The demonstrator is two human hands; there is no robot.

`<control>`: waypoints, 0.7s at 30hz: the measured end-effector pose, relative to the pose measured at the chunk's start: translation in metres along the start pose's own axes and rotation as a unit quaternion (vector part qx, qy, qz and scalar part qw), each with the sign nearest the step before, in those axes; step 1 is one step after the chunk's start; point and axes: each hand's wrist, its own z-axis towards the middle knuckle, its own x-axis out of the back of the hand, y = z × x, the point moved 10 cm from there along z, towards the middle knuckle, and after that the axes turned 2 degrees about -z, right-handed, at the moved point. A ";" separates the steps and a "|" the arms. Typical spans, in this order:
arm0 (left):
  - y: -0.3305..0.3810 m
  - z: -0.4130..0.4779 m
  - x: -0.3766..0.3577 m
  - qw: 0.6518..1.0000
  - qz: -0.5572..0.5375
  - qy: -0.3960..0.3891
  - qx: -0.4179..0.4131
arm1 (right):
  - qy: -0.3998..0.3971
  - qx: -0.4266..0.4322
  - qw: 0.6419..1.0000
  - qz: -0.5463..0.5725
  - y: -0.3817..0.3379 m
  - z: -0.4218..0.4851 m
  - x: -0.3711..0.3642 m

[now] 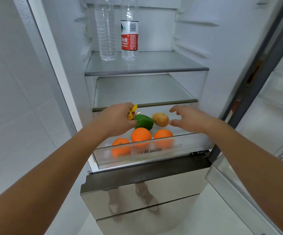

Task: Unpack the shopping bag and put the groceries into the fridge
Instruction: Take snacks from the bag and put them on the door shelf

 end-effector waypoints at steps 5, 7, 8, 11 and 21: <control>0.024 0.005 0.009 0.999 -0.010 -0.011 -0.049 | 0.047 -0.010 0.998 0.030 -0.008 -0.058 0.031; 0.039 0.006 0.012 0.997 -0.022 -0.019 -0.075 | 0.063 -0.025 0.997 0.039 -0.007 -0.079 0.039; 0.048 0.006 0.015 0.995 -0.027 -0.025 -0.090 | 0.070 -0.033 0.996 0.042 -0.005 -0.089 0.042; 0.080 0.003 0.021 0.988 -0.029 -0.047 -0.143 | 0.080 -0.061 0.994 0.042 0.003 -0.119 0.048; 0.218 -0.013 0.045 0.941 -0.011 -0.116 -0.318 | 0.094 -0.162 0.981 0.041 0.051 -0.219 0.058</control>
